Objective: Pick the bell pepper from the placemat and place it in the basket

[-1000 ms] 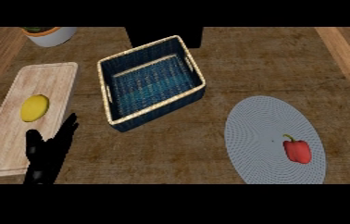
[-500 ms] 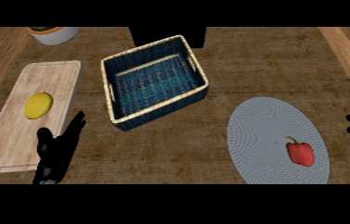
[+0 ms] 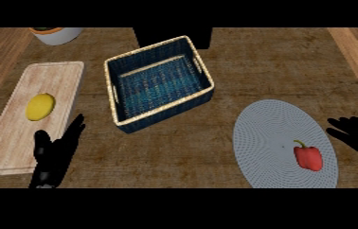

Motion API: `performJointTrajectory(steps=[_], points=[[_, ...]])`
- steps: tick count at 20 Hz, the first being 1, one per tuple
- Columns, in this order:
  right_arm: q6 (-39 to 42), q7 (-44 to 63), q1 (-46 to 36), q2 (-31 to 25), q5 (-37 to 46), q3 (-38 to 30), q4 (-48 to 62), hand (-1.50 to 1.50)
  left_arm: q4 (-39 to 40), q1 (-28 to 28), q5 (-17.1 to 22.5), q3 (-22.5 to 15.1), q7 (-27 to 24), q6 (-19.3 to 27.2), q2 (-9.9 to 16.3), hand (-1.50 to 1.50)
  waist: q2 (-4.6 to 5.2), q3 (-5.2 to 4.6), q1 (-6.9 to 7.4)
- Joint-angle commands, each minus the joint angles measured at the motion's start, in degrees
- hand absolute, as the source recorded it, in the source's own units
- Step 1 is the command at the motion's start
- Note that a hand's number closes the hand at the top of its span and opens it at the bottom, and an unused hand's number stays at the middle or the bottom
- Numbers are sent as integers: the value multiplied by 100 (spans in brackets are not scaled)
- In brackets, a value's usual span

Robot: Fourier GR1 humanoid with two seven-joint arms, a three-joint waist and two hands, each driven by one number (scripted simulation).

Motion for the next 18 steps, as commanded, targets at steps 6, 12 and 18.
performJointTrajectory(steps=[6, 12, 18], points=[[-724, -561, -109, 528, 893, 479, 912, -150, 207, 266, -165, -126, 211, 57, -306, 0, 43, -53, -14], [-651, -685, -488, 660, 991, 420, 1327, -150, 334, 232, -227, 66, 159, -24, -290, 0, 41, -56, -19], [-1221, -915, -525, 1068, 1518, 843, 1741, -150, 516, 323, -351, 59, -59, -128, -388, 0, 41, -56, -25]])
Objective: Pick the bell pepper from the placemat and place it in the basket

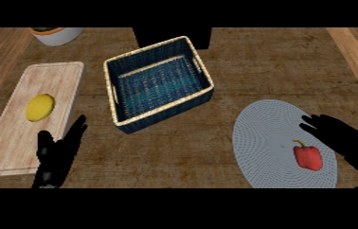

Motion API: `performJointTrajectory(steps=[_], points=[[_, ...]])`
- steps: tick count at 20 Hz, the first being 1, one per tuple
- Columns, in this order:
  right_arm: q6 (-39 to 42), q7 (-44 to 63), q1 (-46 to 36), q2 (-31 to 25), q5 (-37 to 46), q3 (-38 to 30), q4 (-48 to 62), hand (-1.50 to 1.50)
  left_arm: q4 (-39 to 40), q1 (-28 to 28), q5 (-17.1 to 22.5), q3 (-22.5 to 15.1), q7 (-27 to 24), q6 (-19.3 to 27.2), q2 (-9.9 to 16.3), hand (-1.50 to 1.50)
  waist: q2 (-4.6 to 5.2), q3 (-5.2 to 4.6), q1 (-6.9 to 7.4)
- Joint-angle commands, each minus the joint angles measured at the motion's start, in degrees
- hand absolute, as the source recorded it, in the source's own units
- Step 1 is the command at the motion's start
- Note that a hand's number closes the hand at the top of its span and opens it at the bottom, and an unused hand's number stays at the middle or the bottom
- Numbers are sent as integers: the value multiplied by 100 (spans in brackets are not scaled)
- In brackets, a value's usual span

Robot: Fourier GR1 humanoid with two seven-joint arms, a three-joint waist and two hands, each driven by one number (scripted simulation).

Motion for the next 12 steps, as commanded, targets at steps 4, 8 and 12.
performJointTrajectory(steps=[4, 8, 12], points=[[72, -28, 45, 108, 200, 13, -100, -150, 146, 274, 23, 16, 275, -119, -80, 0, 44, -66, -25], [-69, 422, -311, 364, 987, 538, 460, -150, 215, 205, -182, -148, 292, 54, -329, 0, 58, -65, 22], [-117, 494, -273, 533, 1168, 654, 494, -150, 271, 192, -295, -95, 218, 73, -345, 0, 50, -66, -13]])
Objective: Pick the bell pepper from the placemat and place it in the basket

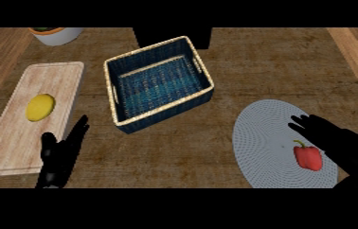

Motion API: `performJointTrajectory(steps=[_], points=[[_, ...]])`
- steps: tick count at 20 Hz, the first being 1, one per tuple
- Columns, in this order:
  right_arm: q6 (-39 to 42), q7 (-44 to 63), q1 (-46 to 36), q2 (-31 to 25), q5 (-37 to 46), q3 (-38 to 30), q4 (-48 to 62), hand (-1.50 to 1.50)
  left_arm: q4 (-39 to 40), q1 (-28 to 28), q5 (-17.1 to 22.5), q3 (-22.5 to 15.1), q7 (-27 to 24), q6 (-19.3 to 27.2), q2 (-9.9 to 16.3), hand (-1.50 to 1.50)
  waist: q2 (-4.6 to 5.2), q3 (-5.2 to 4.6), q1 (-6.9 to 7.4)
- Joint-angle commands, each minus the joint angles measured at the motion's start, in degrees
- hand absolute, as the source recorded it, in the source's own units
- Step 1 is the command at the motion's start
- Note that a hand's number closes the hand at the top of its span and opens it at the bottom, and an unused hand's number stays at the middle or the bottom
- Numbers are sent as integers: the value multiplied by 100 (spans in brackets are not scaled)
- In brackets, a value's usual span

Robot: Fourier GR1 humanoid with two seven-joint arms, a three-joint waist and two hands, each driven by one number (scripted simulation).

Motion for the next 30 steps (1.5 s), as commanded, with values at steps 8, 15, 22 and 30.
performJointTrajectory(steps=[8, 15, 22, 30], points=[[-365, -156, -173, 378, 360, 62, 507, -150, 167, 352, -113, 1, 123, -119, -175, 0, 48, -66, -7], [-500, -458, -244, 300, 412, -136, 912, -150, 652, 0, -26, 253, 58, -301, -223, 0, 54, -68, -32], [-1529, -790, -544, 465, 1117, 209, 1480, 150, 259, 151, -129, 249, 267, -272, -193, 0, 55, -64, 8], [-1838, -954, -340, 526, 1223, 72, 1272, 150, 279, 120, -121, 337, 353, -441, -240, 0, 48, -66, -14]])
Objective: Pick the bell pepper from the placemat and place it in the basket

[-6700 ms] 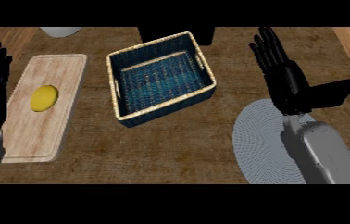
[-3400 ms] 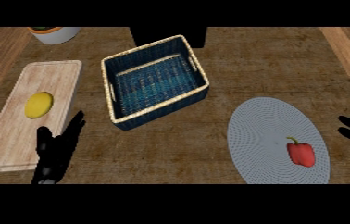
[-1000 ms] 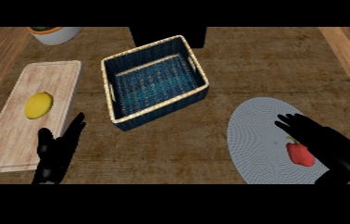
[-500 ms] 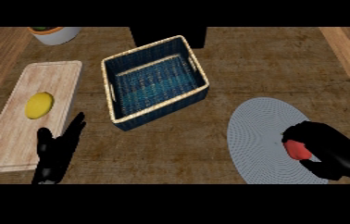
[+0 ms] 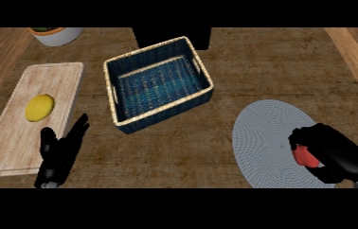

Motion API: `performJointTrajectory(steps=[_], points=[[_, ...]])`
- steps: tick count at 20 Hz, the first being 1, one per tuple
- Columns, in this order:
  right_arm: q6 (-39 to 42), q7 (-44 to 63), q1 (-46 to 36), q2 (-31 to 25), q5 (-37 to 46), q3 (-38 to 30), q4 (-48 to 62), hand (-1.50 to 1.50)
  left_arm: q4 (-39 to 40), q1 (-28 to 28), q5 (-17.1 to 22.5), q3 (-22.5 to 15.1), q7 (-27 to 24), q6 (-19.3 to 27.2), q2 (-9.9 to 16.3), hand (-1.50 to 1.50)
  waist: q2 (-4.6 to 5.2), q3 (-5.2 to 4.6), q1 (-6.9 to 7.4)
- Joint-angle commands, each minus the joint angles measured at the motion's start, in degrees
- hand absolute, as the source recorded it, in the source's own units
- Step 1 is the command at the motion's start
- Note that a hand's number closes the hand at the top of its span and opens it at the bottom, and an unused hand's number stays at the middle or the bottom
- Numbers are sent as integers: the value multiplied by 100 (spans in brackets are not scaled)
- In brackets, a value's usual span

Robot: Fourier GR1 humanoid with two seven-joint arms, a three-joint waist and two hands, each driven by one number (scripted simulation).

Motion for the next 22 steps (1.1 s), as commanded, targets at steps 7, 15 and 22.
performJointTrajectory(steps=[7, 15, 22], points=[[1127, 2351, 235, 2704, 1287, 2507, -1136, 150, -33, 274, -25, -132, 242, -28, -56, 0, 21, -102, 180], [121, 3957, 810, 2967, -878, 3879, -2298, 150, -35, 245, -25, -5, 188, -14, 16, 0, 87, 2, 59], [-1260, 5607, 354, 2971, -1321, 4853, -3395, 150, -40, 318, -63, -19, 265, 29, -6, 0, 17, -64, 23]])
